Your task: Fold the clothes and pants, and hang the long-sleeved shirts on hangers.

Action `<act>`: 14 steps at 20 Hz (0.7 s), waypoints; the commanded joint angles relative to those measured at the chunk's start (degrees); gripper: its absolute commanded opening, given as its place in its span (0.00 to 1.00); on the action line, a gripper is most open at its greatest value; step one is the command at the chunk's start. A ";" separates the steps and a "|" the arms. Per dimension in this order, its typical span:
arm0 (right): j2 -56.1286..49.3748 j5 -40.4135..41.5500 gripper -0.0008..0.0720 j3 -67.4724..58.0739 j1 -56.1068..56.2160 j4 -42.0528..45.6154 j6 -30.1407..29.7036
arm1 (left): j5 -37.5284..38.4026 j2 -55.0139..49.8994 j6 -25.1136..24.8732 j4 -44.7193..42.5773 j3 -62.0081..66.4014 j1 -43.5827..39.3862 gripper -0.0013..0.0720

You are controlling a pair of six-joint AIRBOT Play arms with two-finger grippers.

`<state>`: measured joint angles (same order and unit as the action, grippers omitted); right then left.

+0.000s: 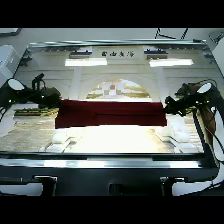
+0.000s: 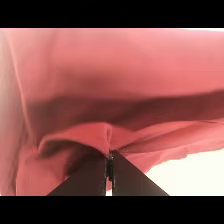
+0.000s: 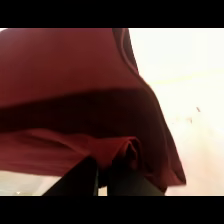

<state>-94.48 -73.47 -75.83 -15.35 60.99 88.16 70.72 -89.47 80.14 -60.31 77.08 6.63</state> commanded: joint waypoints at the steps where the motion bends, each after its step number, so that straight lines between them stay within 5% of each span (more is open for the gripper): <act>1: -3.43 3.61 0.08 -1.33 0.74 -1.86 1.01 | 0.79 -9.16 0.02 1.77 6.99 -0.79 0.05; 4: -3.61 4.02 0.25 -1.46 0.46 -3.96 0.55 | 2.51 -11.96 0.02 3.56 6.99 -0.90 0.13; 5: -3.63 1.68 0.36 -2.21 -0.20 -3.76 -1.62 | 3.54 -11.85 -0.11 3.41 7.15 -0.63 0.37; 6: -3.61 -1.20 0.60 -3.13 -1.51 -3.04 -3.80 | 5.07 -11.54 -0.20 3.19 7.58 -0.17 0.71; 7: -3.61 -3.26 0.94 -3.72 -3.43 -2.69 -4.68 | 6.99 -10.95 -0.20 3.10 8.24 0.70 0.79; 14: -8.70 -4.31 0.98 -2.95 -6.67 -6.58 -6.01 | 9.81 -2.10 -0.15 3.34 9.40 3.39 0.79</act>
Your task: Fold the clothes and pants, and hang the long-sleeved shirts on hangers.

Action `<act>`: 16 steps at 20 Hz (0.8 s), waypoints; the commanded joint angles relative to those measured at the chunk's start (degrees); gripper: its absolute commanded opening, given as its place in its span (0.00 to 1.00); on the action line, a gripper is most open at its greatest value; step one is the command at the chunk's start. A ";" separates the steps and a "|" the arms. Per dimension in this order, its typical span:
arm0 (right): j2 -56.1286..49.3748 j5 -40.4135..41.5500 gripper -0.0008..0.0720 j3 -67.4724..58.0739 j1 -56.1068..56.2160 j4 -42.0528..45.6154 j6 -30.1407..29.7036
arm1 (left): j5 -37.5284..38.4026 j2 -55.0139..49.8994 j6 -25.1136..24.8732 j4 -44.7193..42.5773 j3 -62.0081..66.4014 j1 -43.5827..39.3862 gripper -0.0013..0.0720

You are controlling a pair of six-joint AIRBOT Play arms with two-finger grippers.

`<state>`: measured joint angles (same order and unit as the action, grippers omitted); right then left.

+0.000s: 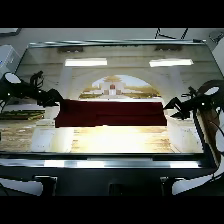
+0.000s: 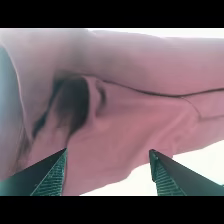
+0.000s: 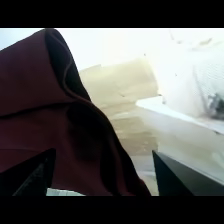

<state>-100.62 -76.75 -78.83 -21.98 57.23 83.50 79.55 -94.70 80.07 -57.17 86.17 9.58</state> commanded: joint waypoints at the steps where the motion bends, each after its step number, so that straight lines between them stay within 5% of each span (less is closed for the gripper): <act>1: -3.91 -1.18 0.98 0.04 0.68 -4.00 -1.55 | 0.98 4.15 -0.09 0.20 0.31 0.02 0.79; 5: -6.93 1.11 0.87 0.02 5.07 -5.07 -1.75 | 0.83 6.32 0.11 0.22 0.31 -3.23 0.79; 6: -6.86 1.62 0.56 -0.07 5.95 -5.64 -2.27 | 0.55 6.25 0.11 0.22 0.28 -4.57 0.79; 8: -5.99 -0.39 0.21 -0.87 6.60 -8.48 -5.53 | -1.51 5.95 0.09 0.22 0.26 -7.72 0.65; 9: -5.07 -2.05 0.11 -1.49 6.58 -10.10 -6.34 | -3.23 5.55 0.11 0.22 0.24 -9.55 0.54; 12: 1.29 -4.79 0.07 -2.14 6.60 -11.93 -7.48 | -11.19 2.75 0.15 0.68 0.20 -17.88 0.13; 16: 13.25 -7.96 0.07 -2.14 8.28 -13.60 -4.04 | -21.79 -4.79 7.85 1.66 -0.07 -30.47 0.07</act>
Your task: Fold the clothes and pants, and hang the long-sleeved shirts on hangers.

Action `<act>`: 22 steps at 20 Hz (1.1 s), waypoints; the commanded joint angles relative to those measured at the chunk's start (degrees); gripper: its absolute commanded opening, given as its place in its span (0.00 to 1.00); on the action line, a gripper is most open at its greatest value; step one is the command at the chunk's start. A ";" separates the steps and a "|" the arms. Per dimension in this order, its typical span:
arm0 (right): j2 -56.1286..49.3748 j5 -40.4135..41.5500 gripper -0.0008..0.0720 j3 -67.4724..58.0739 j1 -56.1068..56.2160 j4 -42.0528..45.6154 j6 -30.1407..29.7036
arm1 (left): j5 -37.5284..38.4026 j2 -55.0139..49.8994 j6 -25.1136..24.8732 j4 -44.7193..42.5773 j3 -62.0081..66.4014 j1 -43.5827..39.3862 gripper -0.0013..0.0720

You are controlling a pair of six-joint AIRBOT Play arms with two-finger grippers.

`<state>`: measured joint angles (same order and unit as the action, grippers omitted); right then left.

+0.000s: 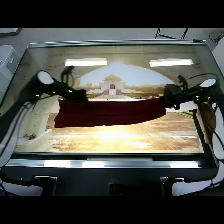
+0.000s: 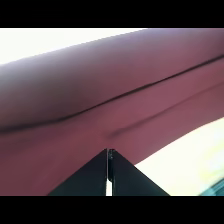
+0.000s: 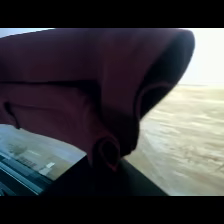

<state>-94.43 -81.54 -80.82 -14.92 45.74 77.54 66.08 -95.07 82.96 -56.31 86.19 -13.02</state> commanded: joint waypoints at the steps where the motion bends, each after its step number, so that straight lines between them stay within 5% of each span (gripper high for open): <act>1: 10.10 -4.17 0.07 -0.15 2.34 -2.21 2.82 | -9.94 -6.58 7.30 2.10 -0.09 -10.16 0.07; 6: 23.43 -5.35 0.07 -0.15 7.06 -4.04 7.37 | -14.86 -14.16 8.90 13.79 -0.07 -18.34 0.05; 9: 29.07 -5.22 0.07 -0.15 8.46 -5.73 11.06 | -24.33 -18.12 13.11 25.77 0.00 -24.06 0.05; 13: 31.56 -5.27 0.07 -0.11 8.44 -4.13 14.49 | -34.49 -22.23 7.78 41.64 5.14 -31.69 0.05; 17: 26.71 -1.77 0.07 -0.11 8.46 -5.49 13.66 | -29.99 -22.23 1.49 39.41 7.48 -28.87 0.05; 22: 18.45 5.99 0.07 -0.20 13.60 -17.07 9.16 | -10.91 -12.04 3.23 8.09 7.45 -12.57 0.04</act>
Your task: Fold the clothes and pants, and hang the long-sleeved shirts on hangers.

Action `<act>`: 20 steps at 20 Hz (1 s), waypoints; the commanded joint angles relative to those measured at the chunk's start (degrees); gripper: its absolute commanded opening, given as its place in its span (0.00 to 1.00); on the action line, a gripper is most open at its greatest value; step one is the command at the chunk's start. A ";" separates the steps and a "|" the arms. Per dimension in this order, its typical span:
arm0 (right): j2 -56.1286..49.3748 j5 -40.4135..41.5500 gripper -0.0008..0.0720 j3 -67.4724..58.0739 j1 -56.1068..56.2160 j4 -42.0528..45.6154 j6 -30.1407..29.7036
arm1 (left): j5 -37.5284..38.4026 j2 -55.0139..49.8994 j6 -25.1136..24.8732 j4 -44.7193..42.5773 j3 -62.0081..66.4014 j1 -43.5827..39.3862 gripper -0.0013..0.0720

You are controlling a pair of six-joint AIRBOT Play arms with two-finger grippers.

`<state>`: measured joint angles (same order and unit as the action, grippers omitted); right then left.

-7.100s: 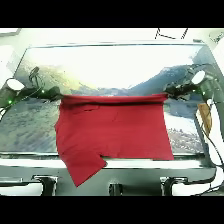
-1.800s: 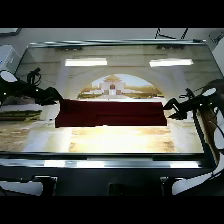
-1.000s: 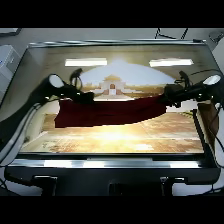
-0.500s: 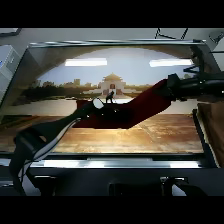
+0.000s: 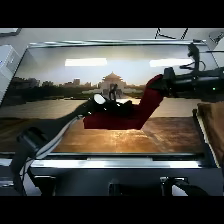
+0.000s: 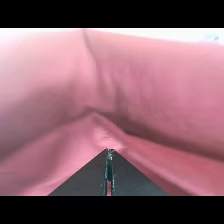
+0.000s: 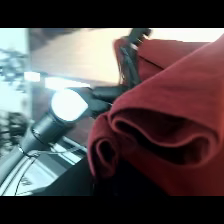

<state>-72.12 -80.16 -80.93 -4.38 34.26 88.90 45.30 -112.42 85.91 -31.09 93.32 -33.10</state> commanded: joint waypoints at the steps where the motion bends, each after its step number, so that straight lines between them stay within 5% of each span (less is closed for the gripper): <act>1: -5.68 6.43 0.07 -0.17 5.77 -6.99 -3.02 | 12.37 9.18 1.18 -23.61 0.33 11.34 0.04; 4: -12.07 12.07 0.07 -0.20 14.47 -11.96 -4.66 | 18.23 20.55 1.29 -32.20 0.33 21.94 0.05; 10: -28.15 27.21 0.10 -0.17 29.57 -18.12 -4.59 | 21.33 39.39 1.05 -32.74 0.20 32.44 0.05; 11: -31.01 29.46 0.27 -0.17 31.36 -20.13 -3.76 | 21.35 41.48 1.05 -33.05 0.20 32.39 0.05; 12: -33.40 30.32 0.61 -0.17 32.74 -23.17 -3.74 | 21.38 43.08 1.07 -33.03 0.20 32.09 0.05; 13: -35.32 30.38 0.83 -0.17 33.57 -26.62 -5.35 | 21.38 44.19 1.05 -33.07 0.20 31.82 0.05; 17: -33.38 26.38 0.84 -0.17 25.75 -24.22 -8.76 | 23.69 45.66 0.76 -33.73 0.22 32.44 0.05; 20: -27.34 17.16 0.85 -0.17 11.54 -8.11 -5.11 | 25.66 45.64 -0.04 -35.19 0.20 32.41 0.05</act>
<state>-102.87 -55.99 -81.08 16.62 14.76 81.62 69.01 -67.57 86.35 -64.97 93.54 -0.95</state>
